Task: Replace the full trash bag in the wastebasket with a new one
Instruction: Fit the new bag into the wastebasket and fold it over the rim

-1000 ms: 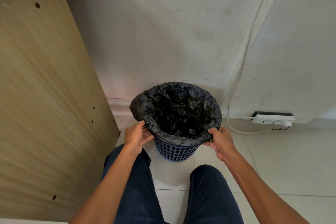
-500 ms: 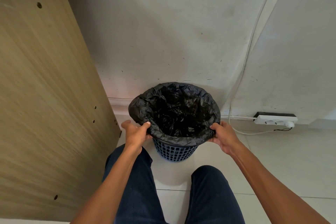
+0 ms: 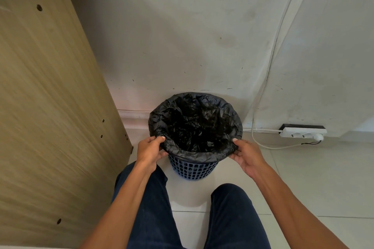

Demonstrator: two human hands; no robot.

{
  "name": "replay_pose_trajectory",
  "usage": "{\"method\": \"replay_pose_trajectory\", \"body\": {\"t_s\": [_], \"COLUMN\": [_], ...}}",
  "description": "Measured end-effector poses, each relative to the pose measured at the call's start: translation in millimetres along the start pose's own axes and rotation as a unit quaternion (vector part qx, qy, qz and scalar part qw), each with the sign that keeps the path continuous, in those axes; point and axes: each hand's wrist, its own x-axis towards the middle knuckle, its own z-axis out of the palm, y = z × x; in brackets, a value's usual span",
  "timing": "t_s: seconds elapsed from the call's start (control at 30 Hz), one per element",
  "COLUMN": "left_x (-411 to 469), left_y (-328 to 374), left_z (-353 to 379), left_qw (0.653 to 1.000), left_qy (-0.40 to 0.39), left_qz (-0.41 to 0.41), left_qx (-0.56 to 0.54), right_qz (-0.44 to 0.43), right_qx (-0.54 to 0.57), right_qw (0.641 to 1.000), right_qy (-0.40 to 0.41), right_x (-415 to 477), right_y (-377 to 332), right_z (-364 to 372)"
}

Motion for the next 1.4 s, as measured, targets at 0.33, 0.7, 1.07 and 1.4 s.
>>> {"method": "replay_pose_trajectory", "body": {"t_s": [0.33, 0.7, 1.07, 1.4], "left_x": [-1, -1, 2, 11], "left_y": [1, -7, 1, 6], "left_z": [3, 5, 3, -2], "left_qw": [0.996, 0.995, 0.992, 0.996], "left_qy": [0.007, 0.0, -0.044, -0.046], "left_qz": [-0.073, -0.056, -0.092, -0.039], "left_qx": [-0.057, -0.081, -0.076, -0.066], "right_qz": [0.052, -0.044, -0.052, -0.045], "right_qx": [0.045, 0.046, 0.021, 0.004], "right_qw": [0.996, 0.989, 0.992, 0.994], "right_qy": [0.06, 0.13, 0.117, 0.103], "right_x": [-61, -47, -35, -25], "right_y": [62, 65, 59, 54], "right_z": [53, 72, 51, 39]}}
